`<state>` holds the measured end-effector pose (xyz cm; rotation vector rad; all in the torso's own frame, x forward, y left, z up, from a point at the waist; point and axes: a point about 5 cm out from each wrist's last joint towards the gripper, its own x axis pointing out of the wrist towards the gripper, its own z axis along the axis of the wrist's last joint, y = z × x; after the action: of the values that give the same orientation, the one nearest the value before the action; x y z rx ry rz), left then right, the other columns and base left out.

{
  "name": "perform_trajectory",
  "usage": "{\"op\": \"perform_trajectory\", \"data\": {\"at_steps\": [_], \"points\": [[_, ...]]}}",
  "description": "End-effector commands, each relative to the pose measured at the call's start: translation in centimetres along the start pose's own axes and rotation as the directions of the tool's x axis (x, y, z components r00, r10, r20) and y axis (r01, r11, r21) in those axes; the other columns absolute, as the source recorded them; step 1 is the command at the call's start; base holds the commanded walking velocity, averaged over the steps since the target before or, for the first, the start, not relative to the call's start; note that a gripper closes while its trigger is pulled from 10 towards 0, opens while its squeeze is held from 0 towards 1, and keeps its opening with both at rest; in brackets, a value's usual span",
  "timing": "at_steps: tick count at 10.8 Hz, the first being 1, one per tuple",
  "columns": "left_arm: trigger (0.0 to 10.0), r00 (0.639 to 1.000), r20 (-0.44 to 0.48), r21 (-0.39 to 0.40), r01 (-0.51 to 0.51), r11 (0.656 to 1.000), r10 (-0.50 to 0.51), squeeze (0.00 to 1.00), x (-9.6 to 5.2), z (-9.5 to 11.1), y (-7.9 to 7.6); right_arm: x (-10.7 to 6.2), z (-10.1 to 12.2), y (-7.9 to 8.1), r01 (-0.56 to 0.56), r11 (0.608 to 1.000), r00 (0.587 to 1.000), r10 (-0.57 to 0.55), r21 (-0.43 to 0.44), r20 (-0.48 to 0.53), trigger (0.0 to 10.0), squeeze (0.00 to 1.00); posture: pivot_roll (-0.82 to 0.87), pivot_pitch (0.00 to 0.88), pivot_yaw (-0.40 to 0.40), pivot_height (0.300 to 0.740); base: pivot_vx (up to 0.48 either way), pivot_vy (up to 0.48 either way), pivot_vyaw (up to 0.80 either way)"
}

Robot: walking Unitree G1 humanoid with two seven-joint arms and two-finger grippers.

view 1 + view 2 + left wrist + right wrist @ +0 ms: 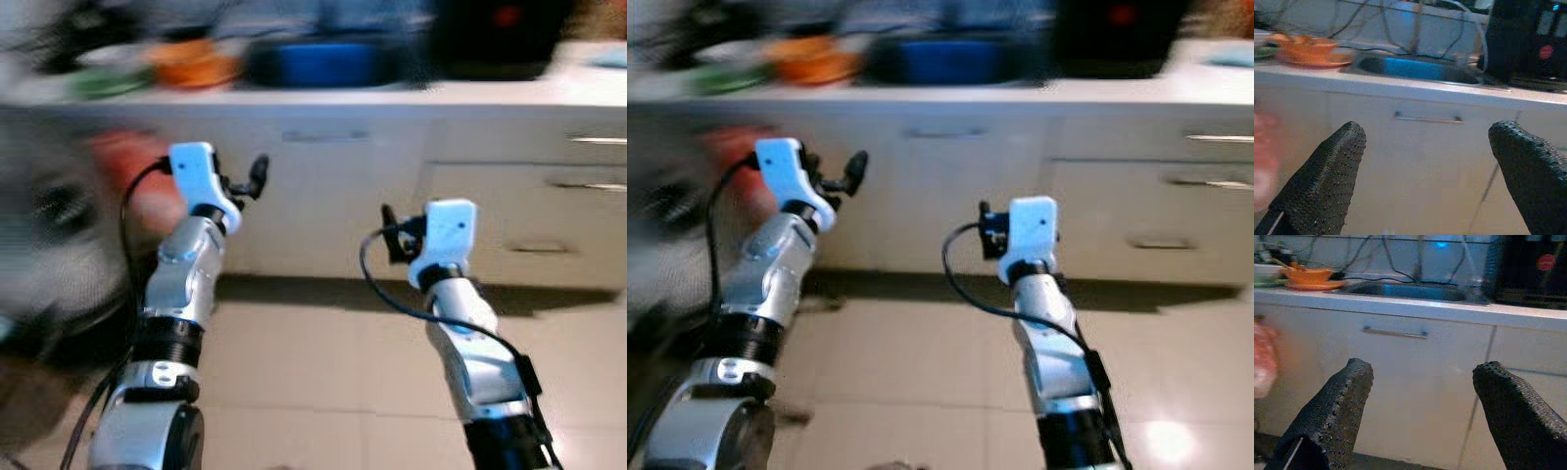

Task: Kitchen organization

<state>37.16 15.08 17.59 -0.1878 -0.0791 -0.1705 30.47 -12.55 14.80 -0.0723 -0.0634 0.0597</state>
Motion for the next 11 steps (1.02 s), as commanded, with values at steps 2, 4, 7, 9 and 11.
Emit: {"op": "perform_trajectory", "data": {"at_steps": [2, 4, 7, 9, 11], "points": [[10.0, 1.0, 0.011, 0.013, -0.005, 1.0, 0.005, 0.0, 0.0, 0.3, -0.1, 0.0, 0.0, -0.5, 0.025, 1.0, 1.0, -0.025, 0.006, 0.007, 10.0, 0.0, 0.01, 0.0, 0.064, 0.74, 0.0, 0.0, 0.0], [10.0, 0.999, 0.041, 0.028, 0.005, 1.0, -0.006, 0.0, -0.1, 0.6, -0.2, 0.2, 0.3, -0.2, 0.016, 0.999, 1.0, -0.015, -0.036, 0.013, 10.0, 0.0, 0.01, 0.0, 0.03, 0.74, 0.171, 0.0, 0.0], [10.0, 0.999, 0.028, 0.032, -0.021, 0.999, 0.02, 0.0, -0.7, 0.0, 0.3, 0.6, -0.2, -0.7, 0.032, 0.998, 0.999, -0.034, -0.06, -0.018, 10.0, 0.0, 0.01, 0.0, -0.006, 0.74, 0.445, 0.0, 0.0], [10.0, 1.0, 0.02, 0.037, -0.016, 0.999, 0.016, 0.0, -0.8, -0.1, 0.2, 0.7, -0.6, -0.1, 0.027, 0.998, 0.999, -0.029, -0.056, -0.029, 10.0, 0.0, 0.02, 0.0, 0.02, 0.74, 0.458, 0.0, 0.0], [10.0, 0.999, 0.031, 0.044, -0.019, 0.999, 0.017, 0.0, -0.6, 0.4, 0.2, 0.4, -1.3, 0.8, 0.016, 0.999, 1.0, -0.017, -0.047, -0.024, 10.0, 0.0, 0.03, 0.0, 0.044, 0.74, 0.456, 0.0, 0.0]]}}
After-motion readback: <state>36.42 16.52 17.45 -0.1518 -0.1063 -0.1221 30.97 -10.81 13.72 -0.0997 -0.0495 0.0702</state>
